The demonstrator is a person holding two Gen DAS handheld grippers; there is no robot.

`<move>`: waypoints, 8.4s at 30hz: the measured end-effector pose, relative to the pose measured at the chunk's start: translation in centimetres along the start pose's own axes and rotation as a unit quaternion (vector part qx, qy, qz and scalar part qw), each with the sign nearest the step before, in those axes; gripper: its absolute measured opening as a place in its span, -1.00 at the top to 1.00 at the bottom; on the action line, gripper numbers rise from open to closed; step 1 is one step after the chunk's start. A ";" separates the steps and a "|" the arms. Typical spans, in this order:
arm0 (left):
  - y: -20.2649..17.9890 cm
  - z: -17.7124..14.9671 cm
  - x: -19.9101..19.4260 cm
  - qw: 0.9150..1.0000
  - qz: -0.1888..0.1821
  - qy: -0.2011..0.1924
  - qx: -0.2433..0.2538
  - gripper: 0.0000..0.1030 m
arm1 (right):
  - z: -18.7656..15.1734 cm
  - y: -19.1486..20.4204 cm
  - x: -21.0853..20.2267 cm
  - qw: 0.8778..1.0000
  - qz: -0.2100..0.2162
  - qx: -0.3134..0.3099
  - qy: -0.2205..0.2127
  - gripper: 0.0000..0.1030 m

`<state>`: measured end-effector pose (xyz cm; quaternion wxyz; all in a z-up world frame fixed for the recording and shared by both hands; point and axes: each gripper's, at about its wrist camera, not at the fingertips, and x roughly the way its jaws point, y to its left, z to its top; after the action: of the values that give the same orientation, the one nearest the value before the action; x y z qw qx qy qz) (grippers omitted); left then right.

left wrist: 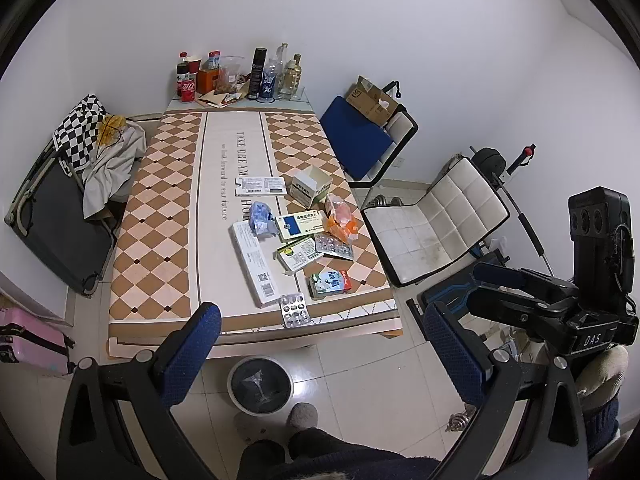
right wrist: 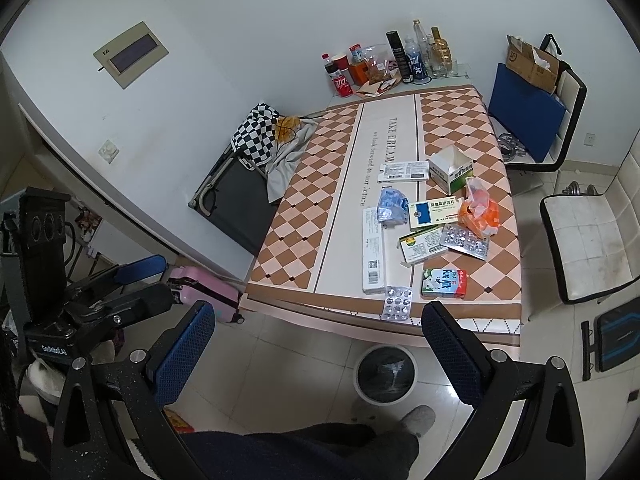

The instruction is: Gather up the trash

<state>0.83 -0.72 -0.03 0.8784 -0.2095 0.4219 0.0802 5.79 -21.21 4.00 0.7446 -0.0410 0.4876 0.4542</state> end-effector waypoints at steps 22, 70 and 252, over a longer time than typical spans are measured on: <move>-0.3 0.1 0.1 1.000 -0.001 -0.001 0.002 -1.00 | 0.3 0.1 -0.2 1.000 -0.001 0.001 -0.001 -1.00; 11.8 3.6 39.0 0.940 0.196 0.242 -0.140 -0.58 | 11.4 -31.4 30.4 0.950 -0.164 0.236 0.121 -0.66; 1.3 -10.3 34.7 0.947 0.198 0.233 -0.097 -0.02 | -3.8 -29.0 29.7 0.935 -0.211 0.121 0.257 -0.02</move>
<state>15.02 -5.24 -33.05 0.6978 -0.2191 0.6376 0.2419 27.26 -21.14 -31.77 0.6717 -0.1680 0.6938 0.1980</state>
